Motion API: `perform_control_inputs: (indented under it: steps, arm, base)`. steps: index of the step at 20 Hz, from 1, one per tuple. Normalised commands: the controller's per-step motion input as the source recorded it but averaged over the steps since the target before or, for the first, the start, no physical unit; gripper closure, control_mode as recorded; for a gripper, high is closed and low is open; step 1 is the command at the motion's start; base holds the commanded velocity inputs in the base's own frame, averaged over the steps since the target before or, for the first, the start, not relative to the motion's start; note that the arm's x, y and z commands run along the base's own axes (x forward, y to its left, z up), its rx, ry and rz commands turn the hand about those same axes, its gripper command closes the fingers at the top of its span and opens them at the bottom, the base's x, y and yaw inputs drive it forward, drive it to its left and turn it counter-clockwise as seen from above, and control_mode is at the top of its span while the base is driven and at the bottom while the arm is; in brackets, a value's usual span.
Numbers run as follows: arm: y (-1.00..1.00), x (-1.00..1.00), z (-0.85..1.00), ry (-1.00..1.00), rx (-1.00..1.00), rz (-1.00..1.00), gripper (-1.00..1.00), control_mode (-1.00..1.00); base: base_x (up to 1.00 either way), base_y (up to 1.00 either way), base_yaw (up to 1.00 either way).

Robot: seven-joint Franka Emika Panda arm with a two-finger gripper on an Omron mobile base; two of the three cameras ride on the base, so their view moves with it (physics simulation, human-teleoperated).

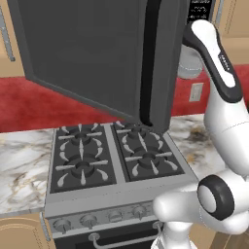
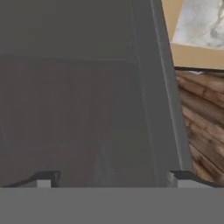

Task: The microwave is finished heating the shrimp and bell pepper. Take the bowl containing the food and place it on the dining counter.

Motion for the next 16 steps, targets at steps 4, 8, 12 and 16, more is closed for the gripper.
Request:
perform_control_inputs:
  steps: [4, 8, 12, 16]
  arm:
    - [1.0, -0.14, 0.0, 0.0, 0.0, 0.09, -1.0, -1.0]
    - [1.0, 0.07, 0.0, -0.07, 0.0, -0.05, -1.0, -1.0]
    - [0.98, 0.26, 0.0, -0.13, -0.08, -0.34, -1.0, -1.0]
    - [0.09, 0.0, 0.0, 0.0, 0.0, -0.07, -1.0, -1.0]
  base:
    - [0.0, 0.0, 0.0]
    - [0.0, 0.0, 0.0]
    - [0.0, 0.0, 0.0]
    - [0.0, 0.0, 0.0]
